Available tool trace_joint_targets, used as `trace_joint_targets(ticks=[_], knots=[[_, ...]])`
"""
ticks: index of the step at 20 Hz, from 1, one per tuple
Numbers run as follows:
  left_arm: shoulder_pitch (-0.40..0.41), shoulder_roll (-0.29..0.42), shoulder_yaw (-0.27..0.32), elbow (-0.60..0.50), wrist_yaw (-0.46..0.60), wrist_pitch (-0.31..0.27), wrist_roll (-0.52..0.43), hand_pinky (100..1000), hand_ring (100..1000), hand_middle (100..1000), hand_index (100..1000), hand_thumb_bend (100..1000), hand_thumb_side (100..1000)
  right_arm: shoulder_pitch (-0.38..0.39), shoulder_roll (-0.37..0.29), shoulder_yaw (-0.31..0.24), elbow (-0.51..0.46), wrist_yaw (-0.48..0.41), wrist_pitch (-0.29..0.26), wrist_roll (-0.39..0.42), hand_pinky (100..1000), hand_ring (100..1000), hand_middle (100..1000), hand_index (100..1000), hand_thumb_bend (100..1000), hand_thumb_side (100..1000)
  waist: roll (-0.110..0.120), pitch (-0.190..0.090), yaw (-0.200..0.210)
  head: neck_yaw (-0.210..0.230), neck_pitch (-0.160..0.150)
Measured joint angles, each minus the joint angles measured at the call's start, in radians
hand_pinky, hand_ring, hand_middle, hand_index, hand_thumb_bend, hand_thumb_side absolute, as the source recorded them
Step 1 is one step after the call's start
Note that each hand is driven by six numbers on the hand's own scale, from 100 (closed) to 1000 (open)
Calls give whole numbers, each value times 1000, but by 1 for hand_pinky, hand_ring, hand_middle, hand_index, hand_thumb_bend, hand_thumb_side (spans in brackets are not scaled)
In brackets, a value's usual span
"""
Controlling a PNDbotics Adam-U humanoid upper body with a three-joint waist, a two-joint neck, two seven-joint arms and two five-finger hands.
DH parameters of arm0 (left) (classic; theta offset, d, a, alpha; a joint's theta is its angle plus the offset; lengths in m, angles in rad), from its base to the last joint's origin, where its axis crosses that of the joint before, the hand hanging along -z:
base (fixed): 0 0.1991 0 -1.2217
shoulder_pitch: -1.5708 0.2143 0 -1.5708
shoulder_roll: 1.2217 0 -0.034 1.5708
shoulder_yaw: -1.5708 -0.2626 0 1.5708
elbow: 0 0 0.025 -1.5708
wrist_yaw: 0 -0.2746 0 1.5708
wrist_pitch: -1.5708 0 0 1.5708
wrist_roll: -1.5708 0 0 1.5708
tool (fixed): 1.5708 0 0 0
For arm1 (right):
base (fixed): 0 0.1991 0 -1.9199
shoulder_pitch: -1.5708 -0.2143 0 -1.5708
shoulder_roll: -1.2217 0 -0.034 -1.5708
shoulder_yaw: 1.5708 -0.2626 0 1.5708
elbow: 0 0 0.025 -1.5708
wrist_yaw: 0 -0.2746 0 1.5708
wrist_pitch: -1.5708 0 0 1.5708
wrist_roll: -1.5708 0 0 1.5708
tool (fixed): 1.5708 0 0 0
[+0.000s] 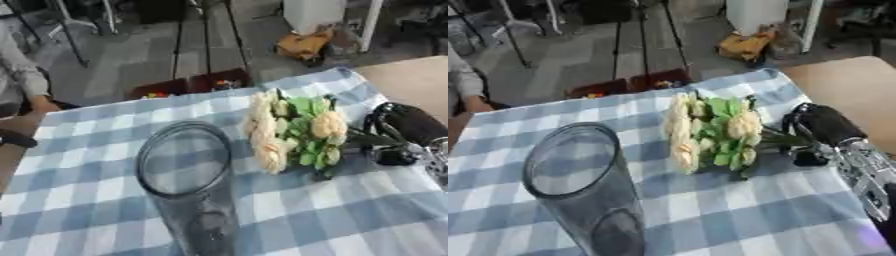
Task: Arrange flowers into the vase.
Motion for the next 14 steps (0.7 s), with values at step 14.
trace_joint_targets(ticks=[14], knots=[[0, 0, 0, 0, -3, 9, -10, 484, 728, 778, 862, 100, 1000, -9, 1, 0, 16, -43, -8, 35, 711, 761, 279, 458, 150, 100, 0, 1, 2, 0, -7]])
